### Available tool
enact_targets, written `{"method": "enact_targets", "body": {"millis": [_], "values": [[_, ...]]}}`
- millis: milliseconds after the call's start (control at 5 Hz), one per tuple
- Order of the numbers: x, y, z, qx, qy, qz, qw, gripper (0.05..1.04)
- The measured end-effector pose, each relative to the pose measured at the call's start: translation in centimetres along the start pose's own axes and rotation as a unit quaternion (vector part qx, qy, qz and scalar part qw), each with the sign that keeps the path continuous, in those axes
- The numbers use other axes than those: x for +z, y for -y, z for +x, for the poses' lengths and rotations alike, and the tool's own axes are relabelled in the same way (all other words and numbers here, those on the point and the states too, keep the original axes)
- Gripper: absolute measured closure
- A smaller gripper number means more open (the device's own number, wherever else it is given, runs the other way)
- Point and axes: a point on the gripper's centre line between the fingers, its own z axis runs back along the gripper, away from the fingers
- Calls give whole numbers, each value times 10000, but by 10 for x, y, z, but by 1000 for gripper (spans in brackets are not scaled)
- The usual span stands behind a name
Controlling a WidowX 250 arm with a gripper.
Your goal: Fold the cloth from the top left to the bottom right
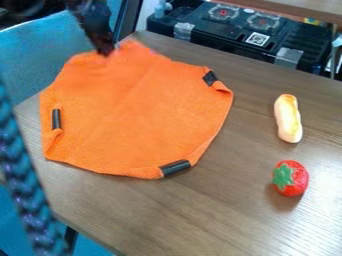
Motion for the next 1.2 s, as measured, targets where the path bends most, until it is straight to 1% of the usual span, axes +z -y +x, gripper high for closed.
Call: {"method": "enact_targets", "body": {"millis": [200,400,600,800,1000,1200], "values": [[28,23,-3,-318,279,-190,9989,1024],[42,49,-16,-666,382,-278,9967,1024],[52,72,-28,-978,410,-333,9938,1024],[62,94,-47,-1300,395,-407,9899,1024],[73,109,-57,-1482,376,-541,9867,1024],[87,122,-63,-1625,397,-659,9837,1024]]}}
